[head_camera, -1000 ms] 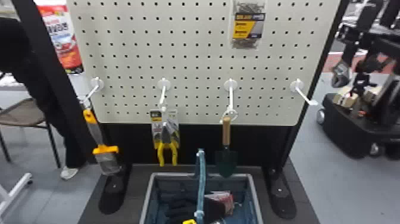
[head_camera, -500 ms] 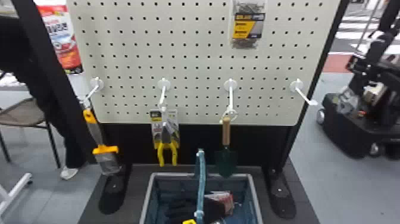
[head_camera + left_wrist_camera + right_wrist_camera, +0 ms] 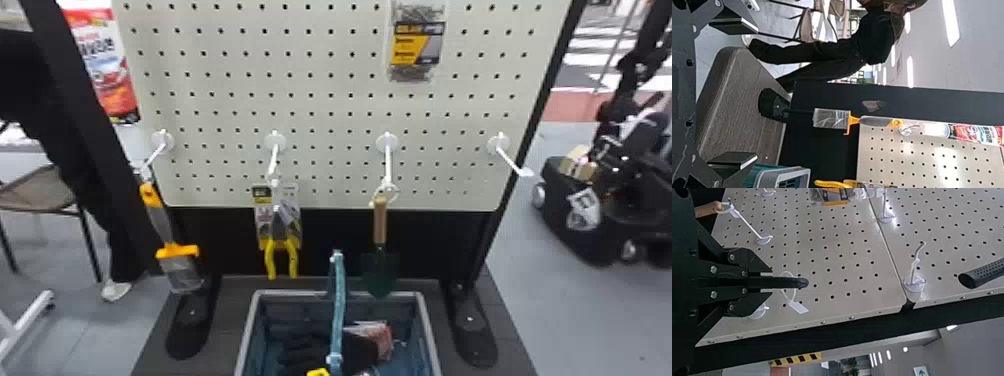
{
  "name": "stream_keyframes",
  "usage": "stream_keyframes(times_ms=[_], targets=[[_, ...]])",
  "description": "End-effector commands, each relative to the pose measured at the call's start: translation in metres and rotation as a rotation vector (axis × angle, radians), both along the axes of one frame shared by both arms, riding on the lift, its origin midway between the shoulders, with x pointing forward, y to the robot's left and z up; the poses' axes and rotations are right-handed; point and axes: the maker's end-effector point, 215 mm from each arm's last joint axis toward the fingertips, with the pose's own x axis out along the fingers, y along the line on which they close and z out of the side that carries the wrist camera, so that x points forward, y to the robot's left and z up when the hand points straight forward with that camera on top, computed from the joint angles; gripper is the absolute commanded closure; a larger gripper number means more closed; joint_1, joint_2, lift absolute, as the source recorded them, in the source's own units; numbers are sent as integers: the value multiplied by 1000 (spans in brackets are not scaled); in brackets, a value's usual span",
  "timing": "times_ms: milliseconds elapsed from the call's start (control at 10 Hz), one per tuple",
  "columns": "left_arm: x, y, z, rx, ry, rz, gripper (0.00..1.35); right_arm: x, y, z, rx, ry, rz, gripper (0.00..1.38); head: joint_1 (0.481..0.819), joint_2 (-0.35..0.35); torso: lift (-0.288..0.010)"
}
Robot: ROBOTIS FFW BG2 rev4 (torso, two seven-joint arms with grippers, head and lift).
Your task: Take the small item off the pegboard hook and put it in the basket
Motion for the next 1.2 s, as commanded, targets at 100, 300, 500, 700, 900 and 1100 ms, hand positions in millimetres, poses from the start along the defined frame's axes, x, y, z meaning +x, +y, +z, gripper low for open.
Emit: stream_keyframes(times_ms=[100, 300, 500, 700, 900, 1100], targets=[[1, -1, 0, -1, -1, 1, 170, 0, 1, -31, 85, 39, -23, 1271, 549, 0, -100], [1, 0, 0, -2, -2, 1, 170, 5, 16, -60, 134, 77, -9, 1271, 549, 0, -100], [1, 0, 0, -2, -2, 1, 170, 6, 25, -82, 190, 104, -23, 1271, 549, 0, -100], [2, 0, 1, -3, -4, -1, 170, 7, 47, -105, 249, 138, -9, 1271, 549, 0, -100], [3, -1, 1, -2, -6, -4, 170, 7, 58, -120, 286, 158, -5, 1271, 549, 0, -100], [3, 0, 1, -3, -6, -3, 170, 8, 70, -141, 330, 188, 8, 1271, 549, 0, -100]])
